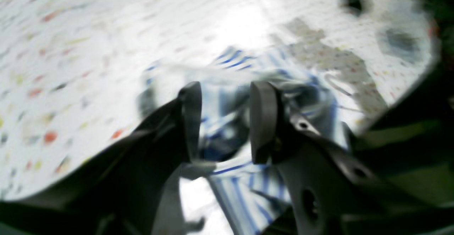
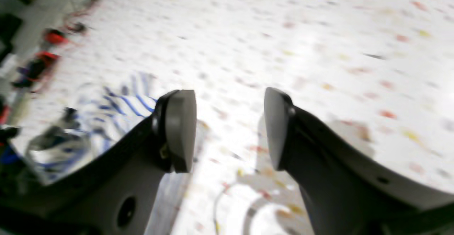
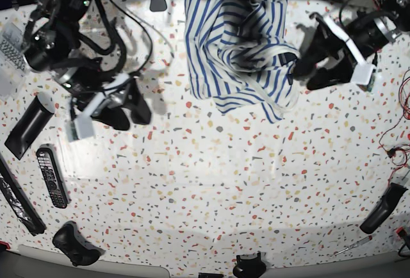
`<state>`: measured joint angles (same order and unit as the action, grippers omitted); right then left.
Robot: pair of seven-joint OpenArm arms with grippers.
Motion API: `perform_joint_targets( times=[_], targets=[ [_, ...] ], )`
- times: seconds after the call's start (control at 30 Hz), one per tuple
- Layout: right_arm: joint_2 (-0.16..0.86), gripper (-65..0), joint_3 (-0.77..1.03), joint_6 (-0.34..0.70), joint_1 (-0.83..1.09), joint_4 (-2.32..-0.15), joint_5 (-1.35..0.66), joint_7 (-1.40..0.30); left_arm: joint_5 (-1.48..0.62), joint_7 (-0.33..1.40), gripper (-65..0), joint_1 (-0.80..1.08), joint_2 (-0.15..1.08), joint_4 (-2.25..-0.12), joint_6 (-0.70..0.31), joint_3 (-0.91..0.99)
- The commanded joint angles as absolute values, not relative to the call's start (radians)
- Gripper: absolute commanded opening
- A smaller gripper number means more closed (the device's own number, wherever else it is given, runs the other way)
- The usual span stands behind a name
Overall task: Layout the t-shirt on the table in an organized manner, then fold the t-shirt properly
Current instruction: 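Grasp the bundled shirt with the left gripper and drag it sideways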
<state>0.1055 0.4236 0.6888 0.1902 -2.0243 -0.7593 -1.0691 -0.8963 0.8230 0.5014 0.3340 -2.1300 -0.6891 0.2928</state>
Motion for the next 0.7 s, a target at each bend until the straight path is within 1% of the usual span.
perform_joint_targets(
  times=[0.0,0.13,0.27,0.33,0.4,0.47,0.57,0.67],
  targets=[
    [0.127,-35.1,0.449,0.698,0.187,-2.044,-0.788,-1.043,-0.918,0.800,-44.6,0.516,0.344,-2.175,-0.698,0.274],
    [0.161,-35.1,0.513,0.698,0.218,-2.044,-0.788,-1.042,-0.883,0.840,-44.6,0.530,0.344,-2.219,-0.698,0.132],
    [0.165,-35.1,0.524,0.698,0.234,-2.044,-0.788,-1.042,-0.706,0.834,-44.6,0.529,0.344,-2.218,-0.698,-0.030],
    [0.163,-35.1,0.524,0.698,0.236,-2.044,-0.788,-1.044,-0.637,0.791,-44.6,0.529,0.344,-2.218,-0.692,-0.089],
    [0.163,-35.1,0.524,0.698,0.236,-2.044,-0.788,-1.044,-0.545,0.719,-44.5,0.529,0.344,-2.218,-0.610,-0.125],
    [0.164,-35.1,0.524,0.698,0.236,-2.044,-0.788,-1.044,-0.467,0.682,-44.5,0.523,0.344,-2.218,-0.535,-0.142],
    [0.163,-35.1,0.524,0.698,0.236,-2.044,-0.788,-1.044,-0.407,0.687,-44.5,0.513,0.344,-2.218,-0.482,-0.152],
    [0.164,-35.1,0.524,0.698,0.236,-2.044,-0.788,-1.044,-0.392,0.680,-44.5,0.513,0.344,-2.218,-0.445,-0.153]
  ],
)
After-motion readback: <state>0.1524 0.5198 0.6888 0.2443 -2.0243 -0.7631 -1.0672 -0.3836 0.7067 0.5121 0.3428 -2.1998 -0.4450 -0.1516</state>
